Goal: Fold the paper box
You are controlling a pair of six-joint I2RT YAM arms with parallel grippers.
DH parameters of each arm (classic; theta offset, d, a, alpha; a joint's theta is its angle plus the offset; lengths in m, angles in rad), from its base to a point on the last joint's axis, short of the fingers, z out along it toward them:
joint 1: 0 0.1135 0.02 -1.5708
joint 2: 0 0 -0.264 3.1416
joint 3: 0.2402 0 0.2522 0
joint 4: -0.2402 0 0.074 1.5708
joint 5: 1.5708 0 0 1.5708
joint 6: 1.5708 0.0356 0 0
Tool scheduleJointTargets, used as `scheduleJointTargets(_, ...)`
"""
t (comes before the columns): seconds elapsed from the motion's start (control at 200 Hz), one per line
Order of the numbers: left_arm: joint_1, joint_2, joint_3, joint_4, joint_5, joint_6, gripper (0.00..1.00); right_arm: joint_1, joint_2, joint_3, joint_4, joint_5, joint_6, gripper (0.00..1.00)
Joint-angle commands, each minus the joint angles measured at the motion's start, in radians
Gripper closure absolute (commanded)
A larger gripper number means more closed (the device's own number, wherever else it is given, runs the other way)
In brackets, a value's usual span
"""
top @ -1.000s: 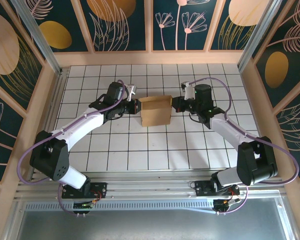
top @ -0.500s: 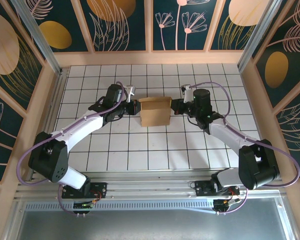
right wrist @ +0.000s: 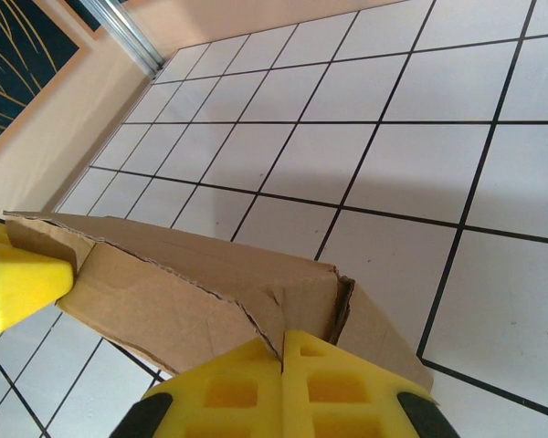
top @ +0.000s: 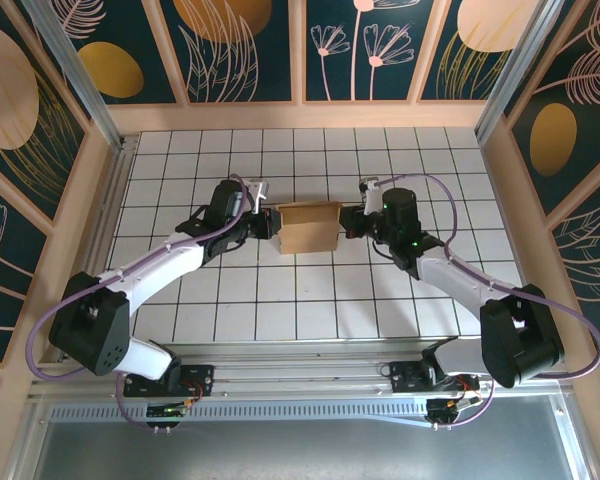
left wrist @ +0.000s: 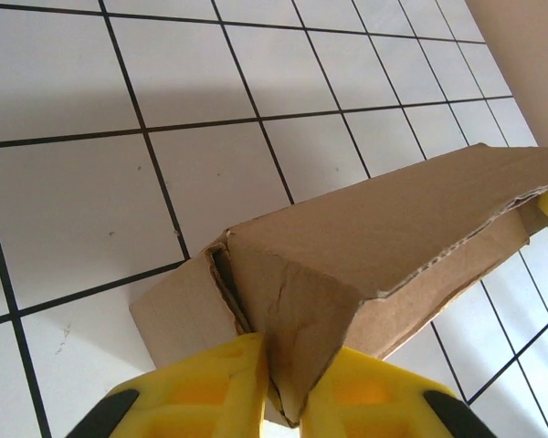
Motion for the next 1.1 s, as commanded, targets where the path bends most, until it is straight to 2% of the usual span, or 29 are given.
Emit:
scheduleJointTargets(0.0, -0.006, 0.025, -0.061, -0.118, -0.033, -0.026, 0.81, 0.038, 0.016, -0.052, -0.106, 0.001, -0.015, 1.00)
scheduleJointTargets(0.085, -0.007, 0.018, -0.068, -0.105, -0.021, -0.032, 0.72, 0.050, 0.016, -0.058, -0.107, 0.023, -0.022, 0.99)
scheduleJointTargets(0.2, -0.009, -0.008, -0.068, -0.098, -0.016, -0.030, 0.67, 0.058, 0.016, -0.057, -0.101, 0.035, -0.016, 0.97)
scheduleJointTargets(0.49, -0.010, -0.113, -0.101, -0.021, 0.057, -0.026, 0.27, 0.073, 0.018, -0.025, -0.095, 0.045, -0.024, 0.97)
scheduleJointTargets(0.606, -0.010, -0.164, -0.104, -0.043, -0.005, -0.049, 0.17, 0.079, 0.024, -0.020, -0.096, 0.054, -0.035, 0.98)
scheduleJointTargets(0.706, -0.009, -0.221, -0.103, -0.081, -0.151, -0.118, 0.14, 0.088, 0.027, -0.016, -0.099, 0.064, -0.042, 0.98)
scheduleJointTargets(0.841, -0.010, -0.297, -0.106, -0.055, -0.320, -0.295, 0.15, 0.101, 0.025, -0.015, -0.100, 0.085, -0.058, 0.98)
scheduleJointTargets(0.976, -0.008, -0.302, -0.092, 0.011, -0.332, -0.455, 0.16, 0.125, 0.032, -0.012, -0.097, 0.108, -0.075, 0.98)
scheduleJointTargets(1.096, -0.007, -0.228, -0.026, -0.041, -0.297, -0.548, 0.16, 0.134, 0.037, -0.010, -0.104, 0.127, -0.080, 0.98)
